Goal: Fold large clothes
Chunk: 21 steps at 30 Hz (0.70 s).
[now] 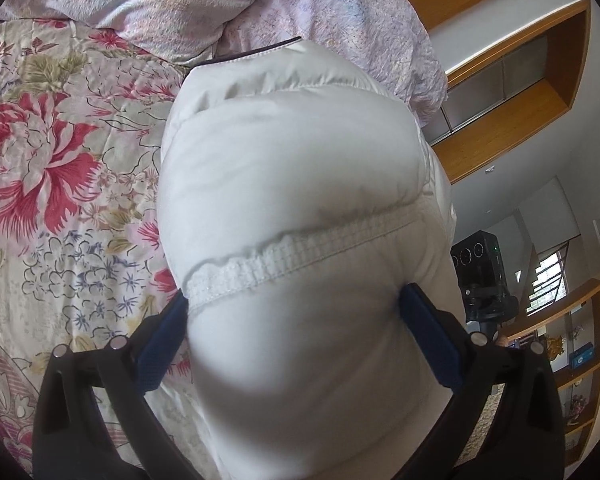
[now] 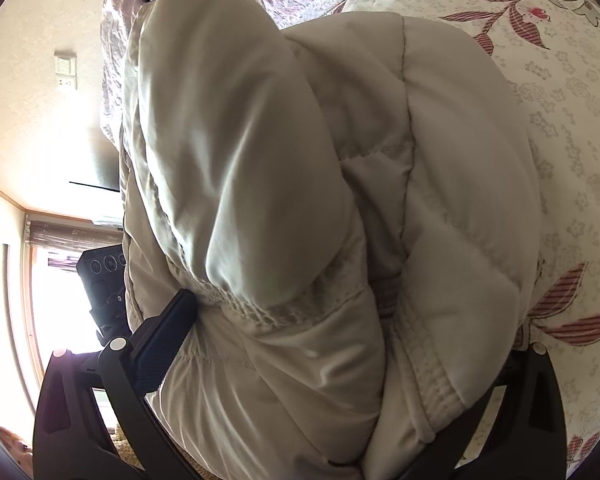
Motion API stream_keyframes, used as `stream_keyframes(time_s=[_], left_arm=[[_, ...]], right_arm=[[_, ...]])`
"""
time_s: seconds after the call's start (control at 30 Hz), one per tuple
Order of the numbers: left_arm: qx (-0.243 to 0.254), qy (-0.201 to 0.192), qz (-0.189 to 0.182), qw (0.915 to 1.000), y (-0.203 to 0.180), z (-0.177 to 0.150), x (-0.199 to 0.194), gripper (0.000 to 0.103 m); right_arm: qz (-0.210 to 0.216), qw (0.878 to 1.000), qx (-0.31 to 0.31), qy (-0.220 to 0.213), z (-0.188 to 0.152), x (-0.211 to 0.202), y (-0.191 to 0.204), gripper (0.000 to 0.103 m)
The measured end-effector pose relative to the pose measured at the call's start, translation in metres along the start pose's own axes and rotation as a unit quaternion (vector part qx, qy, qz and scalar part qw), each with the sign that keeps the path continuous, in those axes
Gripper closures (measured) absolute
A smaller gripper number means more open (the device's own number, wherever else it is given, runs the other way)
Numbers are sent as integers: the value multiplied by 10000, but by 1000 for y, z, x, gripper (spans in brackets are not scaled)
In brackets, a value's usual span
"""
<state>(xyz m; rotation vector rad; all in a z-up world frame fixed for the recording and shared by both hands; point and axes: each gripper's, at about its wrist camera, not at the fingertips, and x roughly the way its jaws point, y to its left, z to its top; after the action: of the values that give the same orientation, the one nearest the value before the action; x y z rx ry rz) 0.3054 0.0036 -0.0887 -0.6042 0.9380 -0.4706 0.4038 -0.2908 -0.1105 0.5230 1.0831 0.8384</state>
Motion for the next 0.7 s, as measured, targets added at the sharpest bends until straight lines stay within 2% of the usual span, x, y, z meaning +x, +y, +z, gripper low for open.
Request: stream_keyframes(time_s=[0.17, 0.5, 0.7], left_arm=[[191, -66, 194, 9996, -10, 0, 0, 5], [239, -57, 142, 9996, -7, 0, -1, 6], [442, -154, 156, 9988, -10, 0, -13, 21]], right_arm=[[110, 9998, -134, -95, -5, 1, 1, 1], [180, 9996, -87, -189, -6, 2, -5, 1], [140, 9990, -205, -371, -8, 4, 0, 1]])
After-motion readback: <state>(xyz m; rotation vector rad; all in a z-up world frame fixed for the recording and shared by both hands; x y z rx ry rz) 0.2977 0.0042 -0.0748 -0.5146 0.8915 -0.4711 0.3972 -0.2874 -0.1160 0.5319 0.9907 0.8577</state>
